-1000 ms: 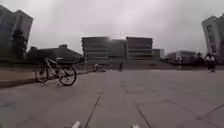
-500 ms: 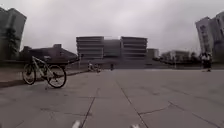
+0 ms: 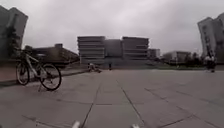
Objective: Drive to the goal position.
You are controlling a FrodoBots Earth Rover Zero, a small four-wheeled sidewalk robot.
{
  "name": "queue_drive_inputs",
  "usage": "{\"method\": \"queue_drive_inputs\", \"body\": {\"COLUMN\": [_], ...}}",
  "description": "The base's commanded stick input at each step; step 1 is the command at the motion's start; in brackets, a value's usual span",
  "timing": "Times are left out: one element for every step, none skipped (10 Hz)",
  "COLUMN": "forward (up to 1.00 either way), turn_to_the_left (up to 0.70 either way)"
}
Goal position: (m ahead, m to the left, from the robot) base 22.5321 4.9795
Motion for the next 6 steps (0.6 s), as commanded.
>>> {"method": "queue_drive_inputs", "body": {"forward": [0.70,0.70,0.70,0.70,0.70,0.70], "turn_to_the_left": [-0.01,-0.01,-0.01,-0.01,-0.01,-0.01]}}
